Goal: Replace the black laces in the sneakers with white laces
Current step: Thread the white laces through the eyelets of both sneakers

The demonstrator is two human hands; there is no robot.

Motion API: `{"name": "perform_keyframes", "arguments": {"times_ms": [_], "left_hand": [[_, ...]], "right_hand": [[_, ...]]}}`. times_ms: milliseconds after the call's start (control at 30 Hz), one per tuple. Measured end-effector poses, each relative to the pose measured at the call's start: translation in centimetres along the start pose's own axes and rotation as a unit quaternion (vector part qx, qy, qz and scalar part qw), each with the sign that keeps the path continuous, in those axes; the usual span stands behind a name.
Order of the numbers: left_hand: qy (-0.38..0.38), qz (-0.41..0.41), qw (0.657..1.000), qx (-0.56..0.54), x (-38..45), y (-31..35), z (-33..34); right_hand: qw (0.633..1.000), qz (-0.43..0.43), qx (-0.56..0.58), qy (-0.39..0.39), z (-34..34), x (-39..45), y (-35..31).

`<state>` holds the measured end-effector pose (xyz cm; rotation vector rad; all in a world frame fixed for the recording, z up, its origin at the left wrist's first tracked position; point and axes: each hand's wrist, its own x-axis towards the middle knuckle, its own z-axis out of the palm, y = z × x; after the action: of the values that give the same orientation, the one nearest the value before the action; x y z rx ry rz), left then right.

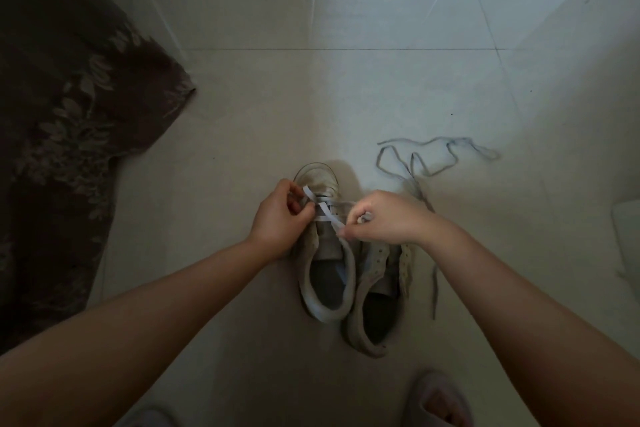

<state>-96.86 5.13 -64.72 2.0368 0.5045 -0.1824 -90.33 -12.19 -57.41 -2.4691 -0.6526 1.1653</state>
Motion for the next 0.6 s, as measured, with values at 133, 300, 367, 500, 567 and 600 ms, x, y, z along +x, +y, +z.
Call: {"name": "perform_keyframes", "arguments": {"times_ms": [133, 300, 367, 500, 567, 600], "left_hand": [[-0.005, 0.014, 1.000, 0.002, 0.0, -0.2, -0.1], [-0.005, 0.032, 0.999, -0.003, 0.0, -0.5, 0.0], [-0.009, 0.035, 0.999, -0.007, 0.0, -0.5, 0.1], [-0.008, 0.040, 0.999, 0.000, 0.0, -0.6, 0.2], [-0.006, 0.042, 0.999, 0.006, 0.0, -0.5, 0.1], [-0.005, 0.043, 0.999, 0.005, 0.0, -0.4, 0.1]], "right_hand": [[0.980, -0.031, 0.182, 0.080, -0.1, -0.2, 0.4], [0.807, -0.078, 0.565, 0.155, -2.7, -1.0, -0.1], [0.769, -0.073, 0.623, 0.121, -2.6, -1.0, -0.4], [0.723, 0.052, 0.677, 0.129, -1.0, -0.2, -1.1], [0.740, 0.121, 0.651, 0.120, -0.4, 0.0, -1.5], [0.740, 0.144, 0.650, 0.094, -0.2, 0.0, -1.8]]}}
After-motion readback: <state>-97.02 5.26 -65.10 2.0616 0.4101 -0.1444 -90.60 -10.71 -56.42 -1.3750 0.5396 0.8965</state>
